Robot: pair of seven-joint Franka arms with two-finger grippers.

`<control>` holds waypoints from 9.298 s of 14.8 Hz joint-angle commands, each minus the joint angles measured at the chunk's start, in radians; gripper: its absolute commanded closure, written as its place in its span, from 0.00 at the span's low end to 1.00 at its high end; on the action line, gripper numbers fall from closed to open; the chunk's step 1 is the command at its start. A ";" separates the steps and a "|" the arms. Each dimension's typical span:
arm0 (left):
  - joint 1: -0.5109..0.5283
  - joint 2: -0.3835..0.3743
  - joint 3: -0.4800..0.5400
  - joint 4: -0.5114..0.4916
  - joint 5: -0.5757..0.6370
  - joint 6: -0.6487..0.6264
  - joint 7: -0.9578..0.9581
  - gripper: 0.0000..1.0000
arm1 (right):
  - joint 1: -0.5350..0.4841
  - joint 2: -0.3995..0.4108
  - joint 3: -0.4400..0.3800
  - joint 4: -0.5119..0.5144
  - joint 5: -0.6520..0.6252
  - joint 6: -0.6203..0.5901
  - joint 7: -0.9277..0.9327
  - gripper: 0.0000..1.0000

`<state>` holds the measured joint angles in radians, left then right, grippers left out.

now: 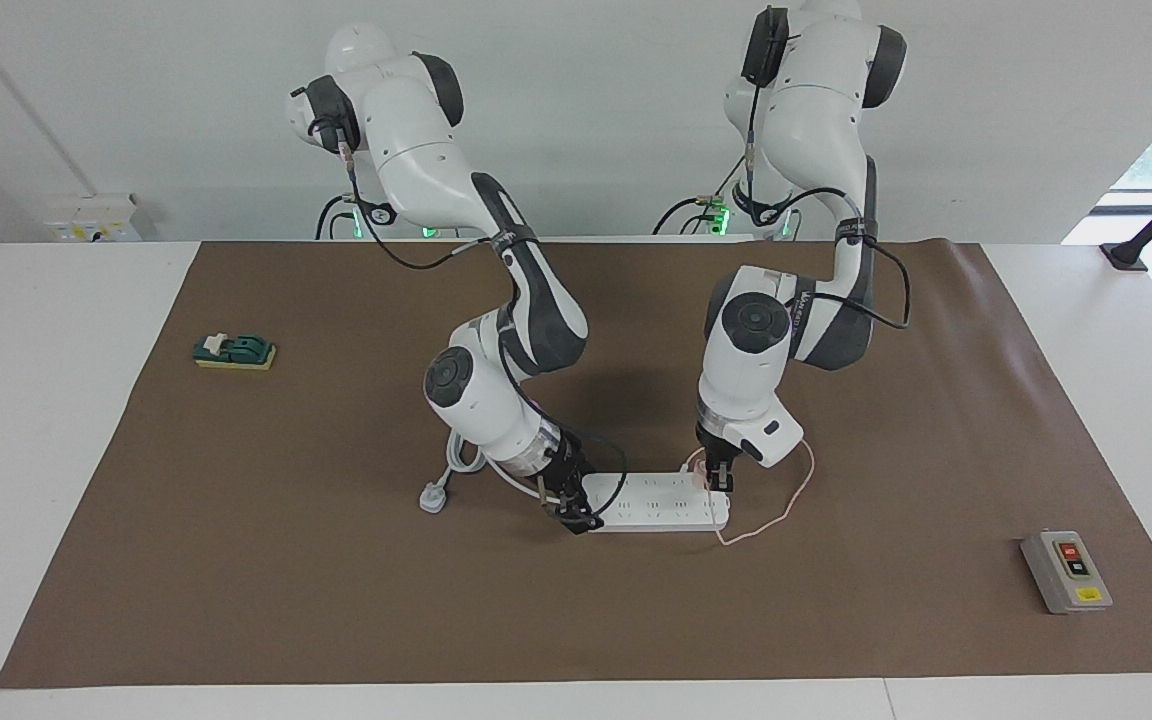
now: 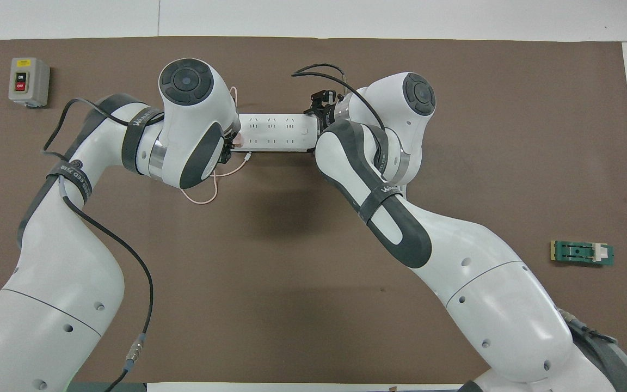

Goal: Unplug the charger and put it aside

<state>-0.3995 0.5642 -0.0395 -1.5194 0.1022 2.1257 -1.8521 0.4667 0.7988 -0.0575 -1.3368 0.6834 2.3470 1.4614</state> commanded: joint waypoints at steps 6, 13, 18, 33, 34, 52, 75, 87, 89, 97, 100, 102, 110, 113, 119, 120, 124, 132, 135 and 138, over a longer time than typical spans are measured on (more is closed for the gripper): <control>-0.016 -0.021 0.010 -0.027 0.030 -0.004 0.005 1.00 | -0.033 0.040 0.013 0.047 0.038 0.043 -0.035 0.91; -0.006 -0.099 0.007 0.033 0.021 -0.188 0.063 1.00 | -0.053 0.040 0.015 0.047 0.047 0.040 -0.036 1.00; -0.004 -0.167 0.009 0.077 -0.003 -0.315 0.128 1.00 | -0.053 0.040 0.018 0.047 0.053 0.043 -0.041 1.00; 0.152 -0.421 0.012 -0.164 -0.095 -0.244 1.123 1.00 | -0.054 0.020 0.010 0.047 0.042 0.020 -0.056 0.00; 0.157 -0.476 0.013 -0.258 -0.095 -0.178 1.148 1.00 | -0.077 0.004 0.007 0.045 0.042 0.011 -0.056 0.00; 0.211 -0.650 0.013 -0.975 -0.096 0.286 1.731 0.68 | -0.177 -0.314 -0.185 -0.013 -0.427 -0.402 -0.579 0.00; 0.458 -0.684 0.012 -0.389 -0.098 -0.398 1.794 0.00 | -0.270 -0.628 -0.263 -0.025 -0.590 -0.929 -1.019 0.00; 0.452 -0.687 0.003 -0.185 -0.093 -0.573 1.726 0.00 | -0.456 -0.775 -0.084 -0.087 -0.644 -1.022 -1.049 0.00; 0.452 -0.687 0.003 -0.183 -0.096 -0.569 1.728 0.00 | -0.454 -0.820 -0.084 -0.156 -0.644 -1.023 -1.047 0.00; 0.353 -0.670 0.041 -0.180 -0.116 -0.570 1.751 0.00 | -0.436 -0.823 -0.084 -0.177 -0.653 -0.968 -1.049 0.00; 0.346 -0.670 0.041 -0.179 -0.139 -0.572 1.804 0.00 | -0.447 -0.807 -0.082 -0.167 -0.651 -0.933 -1.059 0.00; 0.344 -0.670 0.041 -0.177 -0.145 -0.570 1.821 0.00 | -0.445 -0.788 -0.076 -0.132 -0.651 -0.980 -1.061 0.00; 0.334 -0.670 0.043 -0.179 -0.148 -0.581 1.860 0.00 | -0.514 -0.787 -0.019 -0.122 -0.617 -0.996 -1.061 0.00; 0.334 -0.672 0.044 -0.180 -0.139 -0.584 1.863 0.00 | -0.522 -0.773 -0.022 -0.121 -0.633 -0.985 -1.248 0.00; 0.334 -0.672 0.044 -0.180 -0.108 -0.586 1.858 0.00 | -0.534 -0.771 -0.030 -0.124 -0.630 -0.979 -1.354 0.00; 0.334 -0.673 0.044 -0.180 -0.108 -0.584 1.858 0.00 | -0.537 -0.773 -0.028 -0.127 -0.633 -0.950 -1.371 0.00; 0.334 -0.672 0.043 -0.179 -0.111 -0.582 1.858 0.00 | -0.545 -0.773 -0.025 -0.139 -0.644 -0.897 -1.481 0.00; 0.340 -0.678 0.044 -0.177 -0.118 -0.584 1.861 0.00 | -0.545 -0.782 -0.019 -0.144 -0.650 -0.943 -1.491 0.00; 0.341 -0.678 0.044 -0.177 -0.119 -0.584 1.861 0.00 | -0.543 -0.783 -0.019 -0.144 -0.650 -0.969 -1.492 0.00; 0.343 -0.678 0.044 -0.177 -0.119 -0.584 1.860 0.00 | -0.534 -0.782 -0.007 -0.142 -0.725 -0.947 -1.497 0.00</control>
<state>-0.0486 -0.1168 -0.0066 -1.7179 -0.0213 1.5661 -0.0040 -0.0588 0.0241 -0.0870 -1.4736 0.0190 1.3927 -0.0052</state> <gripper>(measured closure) 0.000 0.000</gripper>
